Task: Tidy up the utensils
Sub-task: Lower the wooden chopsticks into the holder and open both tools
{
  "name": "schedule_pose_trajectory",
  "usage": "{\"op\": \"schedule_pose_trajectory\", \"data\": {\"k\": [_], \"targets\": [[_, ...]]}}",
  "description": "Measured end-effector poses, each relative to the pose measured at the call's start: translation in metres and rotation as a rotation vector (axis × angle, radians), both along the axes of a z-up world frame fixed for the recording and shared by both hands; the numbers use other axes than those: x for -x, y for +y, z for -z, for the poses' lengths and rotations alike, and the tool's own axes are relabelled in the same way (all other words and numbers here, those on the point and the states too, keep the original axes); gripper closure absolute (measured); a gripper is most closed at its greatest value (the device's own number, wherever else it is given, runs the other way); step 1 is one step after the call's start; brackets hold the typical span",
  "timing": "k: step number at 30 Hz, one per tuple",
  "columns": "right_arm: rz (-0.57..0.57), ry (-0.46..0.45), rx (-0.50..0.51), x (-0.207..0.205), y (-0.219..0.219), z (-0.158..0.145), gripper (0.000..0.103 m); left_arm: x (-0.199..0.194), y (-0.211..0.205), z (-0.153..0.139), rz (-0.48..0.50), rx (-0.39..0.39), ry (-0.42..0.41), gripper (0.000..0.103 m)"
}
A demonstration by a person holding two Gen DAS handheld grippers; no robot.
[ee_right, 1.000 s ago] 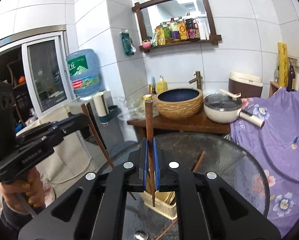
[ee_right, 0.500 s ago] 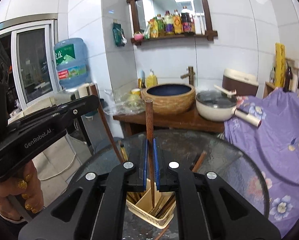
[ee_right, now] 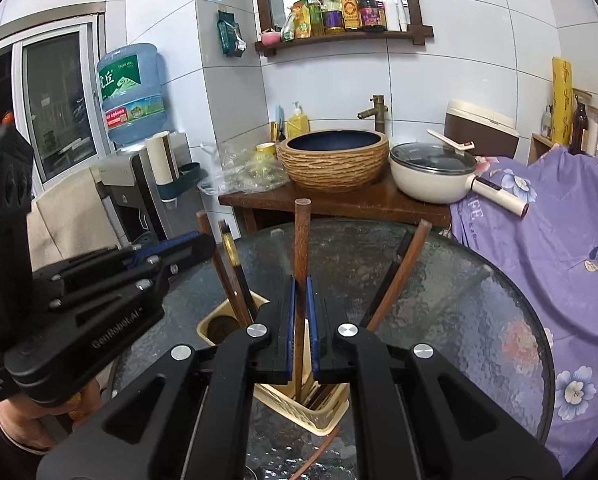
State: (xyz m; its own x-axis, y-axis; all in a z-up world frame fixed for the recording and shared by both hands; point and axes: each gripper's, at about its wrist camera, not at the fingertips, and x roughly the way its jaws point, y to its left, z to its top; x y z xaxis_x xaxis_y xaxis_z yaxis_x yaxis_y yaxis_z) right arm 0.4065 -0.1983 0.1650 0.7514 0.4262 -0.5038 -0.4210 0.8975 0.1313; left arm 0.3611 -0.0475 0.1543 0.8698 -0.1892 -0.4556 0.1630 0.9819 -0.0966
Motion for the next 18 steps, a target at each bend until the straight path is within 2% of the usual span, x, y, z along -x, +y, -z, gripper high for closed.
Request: {"op": "schedule_pose_trajectory", "data": {"k": [8,10,11,12,13,14,17,18], "targets": [[0.007,-0.001,0.024,0.001,-0.002,0.017,0.096,-0.004,0.005,0.027,0.013,0.016,0.053,0.098],[0.008,-0.020,0.034,0.005,-0.004,0.019,0.085,0.000,0.007,0.029,0.013,0.017,0.043,0.097],[0.009,-0.033,0.034,0.008,-0.006,0.020,0.064,0.005,0.008,0.031,0.014,0.009,0.035,0.091],[0.016,-0.047,0.027,0.011,-0.009,0.020,0.045,0.009,0.009,0.031,0.015,0.007,0.028,0.079],[0.028,-0.069,0.016,0.017,-0.012,0.020,0.044,0.014,0.011,0.032,0.014,0.012,0.017,0.072],[0.033,-0.084,0.010,0.023,-0.015,0.020,0.044,0.020,0.013,0.033,0.011,0.017,0.003,0.058],[0.020,-0.100,0.004,0.039,-0.020,0.025,0.044,0.041,0.020,0.039,0.001,0.007,-0.032,0.048],[0.023,-0.102,0.002,0.044,-0.022,0.027,0.044,0.047,0.021,0.042,-0.001,0.003,-0.037,0.041]]}}
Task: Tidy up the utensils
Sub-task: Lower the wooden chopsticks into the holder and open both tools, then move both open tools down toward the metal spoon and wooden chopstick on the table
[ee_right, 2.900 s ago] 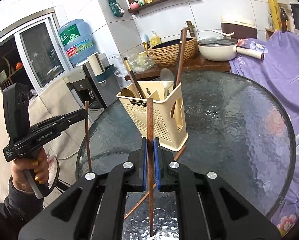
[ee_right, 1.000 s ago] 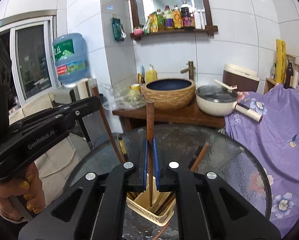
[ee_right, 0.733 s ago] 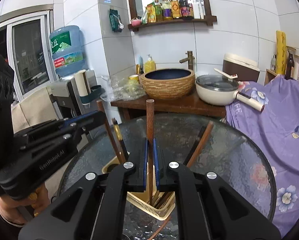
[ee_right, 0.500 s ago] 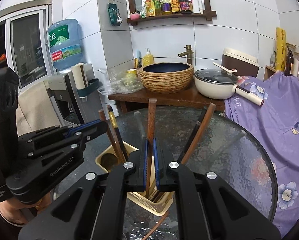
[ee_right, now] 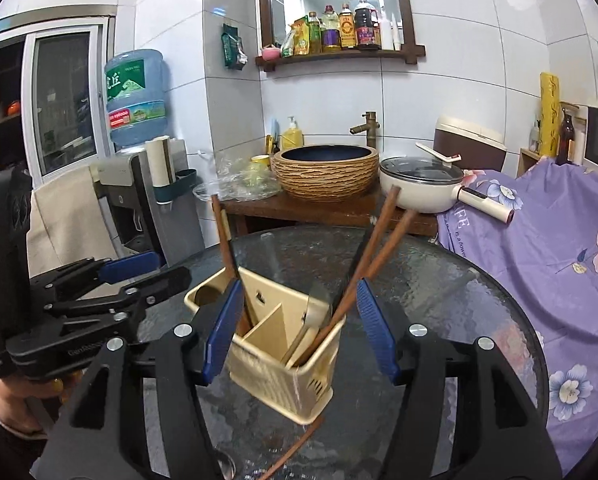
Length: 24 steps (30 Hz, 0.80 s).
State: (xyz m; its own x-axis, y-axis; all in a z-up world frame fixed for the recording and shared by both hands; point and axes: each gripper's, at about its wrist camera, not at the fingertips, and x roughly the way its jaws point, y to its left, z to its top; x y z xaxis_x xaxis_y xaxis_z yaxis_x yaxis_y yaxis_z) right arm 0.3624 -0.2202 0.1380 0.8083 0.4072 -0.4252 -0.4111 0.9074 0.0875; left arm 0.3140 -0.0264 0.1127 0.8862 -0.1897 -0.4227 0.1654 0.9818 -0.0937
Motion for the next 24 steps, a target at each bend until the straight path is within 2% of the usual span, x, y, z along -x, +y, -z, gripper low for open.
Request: {"op": "schedule_pose_trajectory", "data": {"k": [2,8,12,14,18,20,24], "targets": [[0.023,0.008,0.009,0.012,-0.004,0.009,0.044,0.013,0.005,0.009,-0.007,-0.002,-0.002,0.032],[0.049,0.085,0.017,0.035,-0.016,0.049,0.041,0.038,0.016,0.043,-0.021,0.014,0.065,0.022],[0.043,0.168,-0.005,0.044,-0.023,0.083,0.040,0.052,0.017,0.065,-0.018,-0.016,0.108,0.015],[0.045,0.222,0.007,0.044,-0.022,0.100,0.040,0.058,0.016,0.079,-0.013,-0.028,0.144,0.015],[0.061,0.297,0.022,0.042,-0.023,0.127,0.040,0.067,0.019,0.100,-0.017,-0.003,0.201,0.014],[0.068,0.322,0.033,0.041,-0.022,0.138,0.040,0.073,0.022,0.107,-0.023,0.009,0.212,0.014],[0.079,0.362,0.047,0.037,-0.020,0.152,0.040,0.082,0.019,0.112,-0.036,-0.016,0.208,0.012]]}}
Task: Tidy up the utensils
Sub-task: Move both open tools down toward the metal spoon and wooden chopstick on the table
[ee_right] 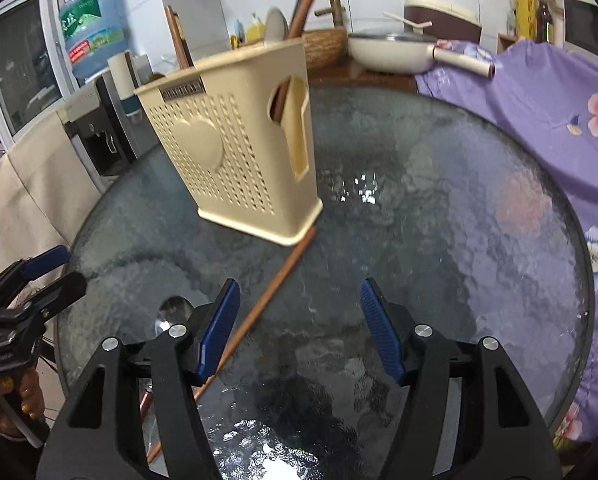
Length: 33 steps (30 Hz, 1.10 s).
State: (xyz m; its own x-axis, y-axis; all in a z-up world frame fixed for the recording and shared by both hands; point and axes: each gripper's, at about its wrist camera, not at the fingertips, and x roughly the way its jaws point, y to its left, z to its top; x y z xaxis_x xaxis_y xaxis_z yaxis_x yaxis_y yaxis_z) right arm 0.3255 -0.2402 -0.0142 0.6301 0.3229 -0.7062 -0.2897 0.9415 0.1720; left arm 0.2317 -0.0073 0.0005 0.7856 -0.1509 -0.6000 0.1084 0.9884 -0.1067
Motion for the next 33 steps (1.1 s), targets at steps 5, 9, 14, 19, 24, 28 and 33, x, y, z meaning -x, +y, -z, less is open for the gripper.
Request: {"op": "schedule_pose_trajectory", "data": {"k": [5,9,14,19,24,28,33], "targets": [[0.018,0.045,-0.004,-0.006,0.004,0.009,0.040,0.005,0.003,0.008,-0.014,0.022,0.020,0.010],[0.026,0.061,0.003,-0.011,0.009,0.012,0.040,0.007,0.006,0.017,-0.024,0.022,0.038,0.010],[0.036,0.076,0.021,-0.020,0.018,0.017,0.040,0.007,0.009,0.025,-0.033,0.041,0.063,0.010],[0.048,0.092,0.059,-0.031,0.037,0.020,0.044,0.010,0.005,0.026,-0.029,0.029,0.064,0.010],[0.047,0.106,0.133,-0.037,0.055,0.027,0.061,0.011,-0.001,0.028,-0.019,-0.002,0.073,0.010],[0.037,0.086,0.183,-0.034,0.058,0.032,0.069,0.012,-0.008,0.030,0.003,-0.001,0.086,0.010],[0.021,0.089,0.185,-0.027,0.049,0.033,0.087,0.012,-0.022,0.031,0.045,-0.019,0.093,0.010]]}}
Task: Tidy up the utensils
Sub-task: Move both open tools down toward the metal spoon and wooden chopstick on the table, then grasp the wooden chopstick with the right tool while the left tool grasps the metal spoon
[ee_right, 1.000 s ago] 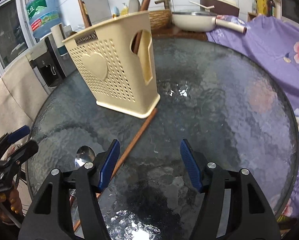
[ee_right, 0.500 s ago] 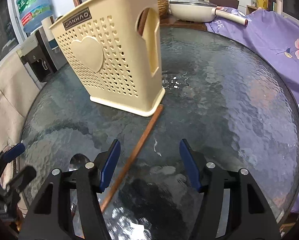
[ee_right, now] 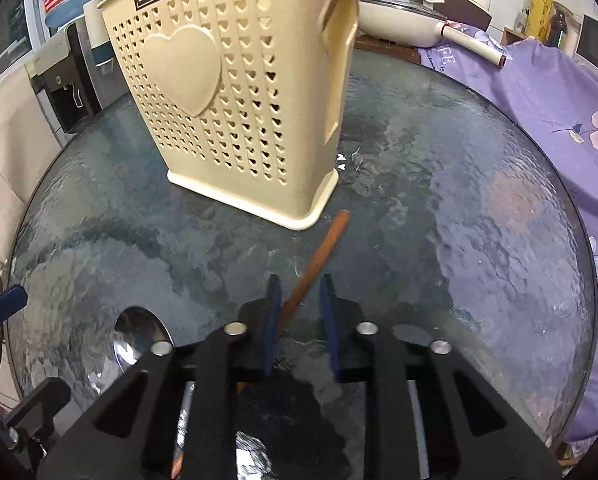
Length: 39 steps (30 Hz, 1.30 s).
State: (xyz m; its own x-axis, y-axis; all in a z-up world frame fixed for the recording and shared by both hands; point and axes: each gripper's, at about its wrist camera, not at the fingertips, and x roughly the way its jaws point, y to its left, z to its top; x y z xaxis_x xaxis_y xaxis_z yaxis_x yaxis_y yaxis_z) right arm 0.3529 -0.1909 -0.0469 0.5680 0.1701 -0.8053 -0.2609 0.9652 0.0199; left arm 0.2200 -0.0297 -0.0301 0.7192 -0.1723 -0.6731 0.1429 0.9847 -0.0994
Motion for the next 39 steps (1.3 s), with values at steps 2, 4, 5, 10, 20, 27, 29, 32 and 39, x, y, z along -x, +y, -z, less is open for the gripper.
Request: {"op": "schedule_pose_trajectory", "data": {"k": [2,4,5,10,20,27,29,32,39], "targets": [[-0.014,0.004,-0.016,0.003,-0.007,0.000,0.088,-0.001,-0.007,0.000,0.019,-0.007,0.002,0.010],[-0.020,0.012,-0.034,0.004,-0.016,0.000,0.089,-0.002,-0.017,0.002,0.044,-0.025,0.004,0.010],[-0.027,0.019,-0.054,0.005,-0.020,0.000,0.089,-0.003,-0.021,0.003,0.052,-0.036,0.007,0.010],[-0.039,0.032,-0.097,0.006,-0.036,0.001,0.090,-0.010,-0.038,0.008,0.083,-0.074,0.022,0.010],[-0.057,0.024,-0.091,0.005,-0.040,0.002,0.090,-0.030,-0.060,0.019,0.101,-0.162,0.062,0.023],[-0.030,0.027,-0.077,0.005,-0.040,0.003,0.089,-0.038,-0.059,0.025,0.074,-0.133,0.080,0.040],[-0.019,0.034,-0.070,0.003,-0.039,0.002,0.088,-0.040,-0.060,0.024,0.078,-0.143,0.081,0.044],[-0.001,0.040,-0.073,0.002,-0.037,0.001,0.077,-0.042,-0.063,0.023,0.083,-0.157,0.078,0.049],[0.015,0.046,-0.044,-0.002,-0.027,0.000,0.071,-0.046,-0.069,0.022,0.091,-0.160,0.083,0.057]]}}
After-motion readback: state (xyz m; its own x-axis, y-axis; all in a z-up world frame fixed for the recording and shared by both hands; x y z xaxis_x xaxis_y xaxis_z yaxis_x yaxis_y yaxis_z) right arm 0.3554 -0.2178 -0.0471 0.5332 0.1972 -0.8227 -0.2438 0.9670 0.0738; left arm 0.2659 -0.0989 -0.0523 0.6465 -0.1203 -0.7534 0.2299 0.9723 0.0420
